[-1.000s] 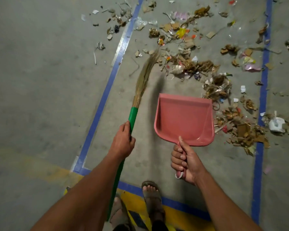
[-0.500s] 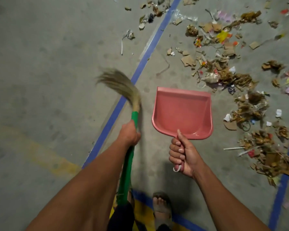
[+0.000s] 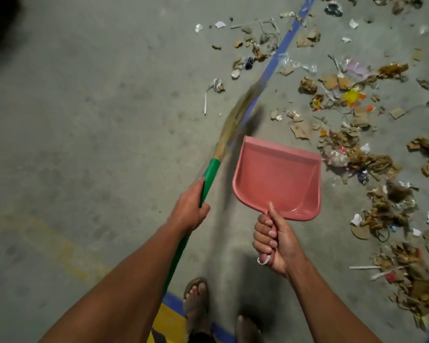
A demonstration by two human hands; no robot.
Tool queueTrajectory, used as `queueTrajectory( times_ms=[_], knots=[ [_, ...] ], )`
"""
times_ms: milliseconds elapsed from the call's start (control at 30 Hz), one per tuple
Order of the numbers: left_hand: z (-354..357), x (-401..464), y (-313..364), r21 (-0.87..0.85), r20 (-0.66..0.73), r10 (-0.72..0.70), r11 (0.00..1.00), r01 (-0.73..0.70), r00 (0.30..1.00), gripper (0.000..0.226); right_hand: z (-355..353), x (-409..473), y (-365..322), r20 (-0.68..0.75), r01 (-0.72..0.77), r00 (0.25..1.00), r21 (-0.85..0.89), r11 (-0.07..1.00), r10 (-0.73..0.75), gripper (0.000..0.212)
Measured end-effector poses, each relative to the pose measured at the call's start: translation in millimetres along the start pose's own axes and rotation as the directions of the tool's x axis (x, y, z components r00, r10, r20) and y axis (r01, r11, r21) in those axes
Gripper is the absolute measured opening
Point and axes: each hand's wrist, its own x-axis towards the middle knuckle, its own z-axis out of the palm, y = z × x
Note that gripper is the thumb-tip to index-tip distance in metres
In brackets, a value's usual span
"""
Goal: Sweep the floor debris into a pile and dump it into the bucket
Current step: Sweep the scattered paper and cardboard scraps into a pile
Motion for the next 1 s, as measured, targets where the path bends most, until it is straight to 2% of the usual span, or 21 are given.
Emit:
queueTrajectory(
  times_ms=[100, 200, 267, 367, 433, 500, 600, 667, 767, 867, 1000],
  knots=[
    [-43, 27, -35, -0.028, -0.183, -0.159, 0.987, 0.156, 0.970, 0.074, 29, 28, -13, 0.051, -0.026, 0.998, -0.016, 1.000, 0.027, 0.049],
    [-74, 59, -64, -0.043, -0.273, -0.308, 0.950, 0.309, 0.911, 0.053, 49, 59, -26, 0.085, -0.063, 0.994, -0.021, 0.998, 0.064, 0.050],
    [-87, 86, -77, -0.036, -0.250, -0.409, 0.910, 0.414, 0.877, 0.041, 56, 81, -37, 0.098, -0.083, 0.991, -0.041, 0.996, 0.087, 0.050],
    [-88, 126, -79, 0.041, -0.145, -0.492, 0.864, 0.502, 0.859, 0.039, 58, 112, -56, 0.111, -0.100, 0.988, -0.070, 0.993, 0.107, 0.050],
    [-74, 151, -67, 0.104, -0.114, -0.437, 0.888, 0.448, 0.892, 0.039, 52, 131, -72, 0.106, -0.109, 0.987, -0.074, 0.991, 0.117, 0.050],
    [-53, 170, -45, 0.167, -0.083, -0.313, 0.932, 0.323, 0.946, 0.046, 45, 142, -88, 0.091, -0.114, 0.989, -0.075, 0.991, 0.121, 0.050],
    [-19, 195, -10, 0.233, 0.110, -0.080, 0.971, 0.053, 0.991, 0.073, 34, 150, -111, 0.061, -0.112, 0.991, -0.069, 0.991, 0.116, 0.050],
    [-4, 210, 11, 0.239, 0.258, 0.088, 0.959, -0.152, 0.962, 0.085, 29, 149, -124, 0.034, -0.104, 0.994, -0.063, 0.993, 0.106, 0.050],
    [0, 226, 44, 0.203, 0.368, 0.285, 0.904, -0.376, 0.885, 0.095, 30, 144, -144, 0.003, -0.095, 0.995, -0.058, 0.994, 0.096, 0.049],
    [-18, 228, 64, 0.238, 0.364, 0.368, 0.852, -0.467, 0.855, 0.094, 39, 139, -161, -0.016, -0.080, 0.997, -0.053, 0.995, 0.080, 0.048],
    [-61, 229, 45, 0.265, 0.212, 0.345, 0.880, -0.393, 0.915, 0.093, 63, 138, -173, 0.000, -0.085, 0.996, -0.038, 0.996, 0.085, 0.048]
  ],
)
